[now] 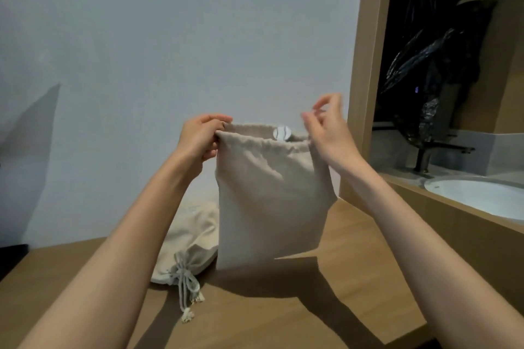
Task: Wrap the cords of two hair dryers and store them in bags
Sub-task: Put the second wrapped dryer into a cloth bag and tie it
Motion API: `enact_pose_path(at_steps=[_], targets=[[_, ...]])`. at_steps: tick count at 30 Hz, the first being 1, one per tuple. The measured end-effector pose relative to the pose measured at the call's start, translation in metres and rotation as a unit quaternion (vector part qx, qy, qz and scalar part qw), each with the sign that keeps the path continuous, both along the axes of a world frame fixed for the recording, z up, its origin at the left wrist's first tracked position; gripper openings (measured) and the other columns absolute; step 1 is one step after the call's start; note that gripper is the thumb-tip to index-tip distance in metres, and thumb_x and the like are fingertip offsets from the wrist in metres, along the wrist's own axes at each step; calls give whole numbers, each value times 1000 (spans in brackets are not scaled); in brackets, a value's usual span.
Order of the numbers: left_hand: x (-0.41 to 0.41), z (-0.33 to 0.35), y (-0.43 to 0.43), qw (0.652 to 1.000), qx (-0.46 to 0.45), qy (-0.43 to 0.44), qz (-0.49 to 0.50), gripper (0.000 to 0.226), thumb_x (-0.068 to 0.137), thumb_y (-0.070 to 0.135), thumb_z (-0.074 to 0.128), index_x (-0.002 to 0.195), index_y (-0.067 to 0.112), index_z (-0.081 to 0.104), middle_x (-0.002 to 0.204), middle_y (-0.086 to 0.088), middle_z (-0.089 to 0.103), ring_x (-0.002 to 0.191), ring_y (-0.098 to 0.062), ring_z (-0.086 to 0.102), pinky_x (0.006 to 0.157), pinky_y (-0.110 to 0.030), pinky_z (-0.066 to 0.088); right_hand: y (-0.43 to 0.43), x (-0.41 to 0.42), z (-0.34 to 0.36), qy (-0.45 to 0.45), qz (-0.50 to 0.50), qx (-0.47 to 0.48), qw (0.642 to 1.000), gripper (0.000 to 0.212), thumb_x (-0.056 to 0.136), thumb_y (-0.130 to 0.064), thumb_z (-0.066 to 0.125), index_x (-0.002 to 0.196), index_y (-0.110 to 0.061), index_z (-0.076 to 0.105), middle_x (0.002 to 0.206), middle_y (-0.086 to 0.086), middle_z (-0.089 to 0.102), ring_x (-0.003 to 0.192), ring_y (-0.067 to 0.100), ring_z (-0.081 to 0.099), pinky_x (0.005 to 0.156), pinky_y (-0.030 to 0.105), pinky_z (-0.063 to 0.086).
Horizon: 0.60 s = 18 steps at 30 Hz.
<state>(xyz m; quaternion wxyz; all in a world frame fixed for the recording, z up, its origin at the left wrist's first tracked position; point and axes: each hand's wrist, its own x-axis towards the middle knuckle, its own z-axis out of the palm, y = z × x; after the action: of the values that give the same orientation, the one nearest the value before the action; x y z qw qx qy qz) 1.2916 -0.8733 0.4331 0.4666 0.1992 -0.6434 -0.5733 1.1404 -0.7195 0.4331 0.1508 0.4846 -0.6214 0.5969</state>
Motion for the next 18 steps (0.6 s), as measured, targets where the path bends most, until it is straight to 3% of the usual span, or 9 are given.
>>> enact_pose_path(at_steps=[3, 5, 7, 10, 12, 15, 16, 18], targets=[[1, -2, 0, 998, 22, 47, 23, 26, 89, -5, 38, 84, 12, 56, 46, 4, 36, 27, -3, 24, 30, -12, 19, 2, -8, -7, 66, 0, 151, 986, 42, 90, -40, 62, 113, -13, 38, 70, 3, 47, 62, 13, 47, 60, 27, 38], [1, -5, -2, 996, 36, 68, 47, 23, 90, -4, 39, 86, 12, 55, 53, 0, 33, 27, -3, 24, 29, -14, 19, 9, -13, -7, 70, -3, 224, 972, 42, 89, -47, 59, 113, -17, 43, 73, -4, 48, 64, 8, 46, 56, 22, 36], [0, -6, -5, 997, 16, 44, 64, 23, 90, -2, 40, 85, 14, 56, 55, -1, 32, 27, -3, 25, 30, -14, 21, 7, -15, -14, 111, -46, 310, 943, 33, 95, -45, 50, 100, -12, 55, 77, -5, 52, 67, 8, 47, 55, 22, 32], [0, -12, -9, 997, -41, 6, 69, 25, 89, -1, 41, 81, 17, 57, 54, 0, 37, 29, -2, 28, 32, -14, 23, -1, -19, -26, 114, -63, 372, 919, 43, 97, -33, 45, 79, 2, 60, 71, 6, 50, 65, 19, 45, 55, 28, 29], [3, -14, -10, 996, -67, -4, 66, 25, 89, -1, 43, 81, 18, 58, 51, 1, 39, 31, -3, 30, 34, -14, 23, 0, -18, -26, 140, -87, 303, 939, 37, 97, -23, 45, 74, 4, 56, 71, 11, 53, 66, 23, 46, 58, 33, 32], [10, -5, -14, 993, -107, -15, 55, 22, 88, 2, 46, 83, 18, 60, 43, 7, 38, 34, -6, 28, 37, -16, 22, -2, -8, -20, 143, -134, 44, 980, 35, 100, -19, 44, 67, -6, 46, 64, 3, 46, 61, 15, 41, 58, 27, 30], [12, -1, -15, 989, -130, -39, 52, 20, 88, 3, 46, 85, 18, 59, 44, 7, 38, 36, -7, 29, 38, -16, 22, -5, -7, -16, 134, -130, 24, 982, 35, 100, -20, 44, 67, -10, 44, 61, 0, 44, 59, 14, 40, 56, 26, 28], [12, 3, -13, 980, -163, -103, 41, 16, 88, 4, 49, 86, 17, 59, 50, 3, 37, 38, -8, 30, 39, -16, 23, -7, -8, -11, 129, -139, 93, 977, 38, 100, -22, 45, 62, -17, 39, 58, -1, 42, 60, 19, 42, 56, 30, 27]])
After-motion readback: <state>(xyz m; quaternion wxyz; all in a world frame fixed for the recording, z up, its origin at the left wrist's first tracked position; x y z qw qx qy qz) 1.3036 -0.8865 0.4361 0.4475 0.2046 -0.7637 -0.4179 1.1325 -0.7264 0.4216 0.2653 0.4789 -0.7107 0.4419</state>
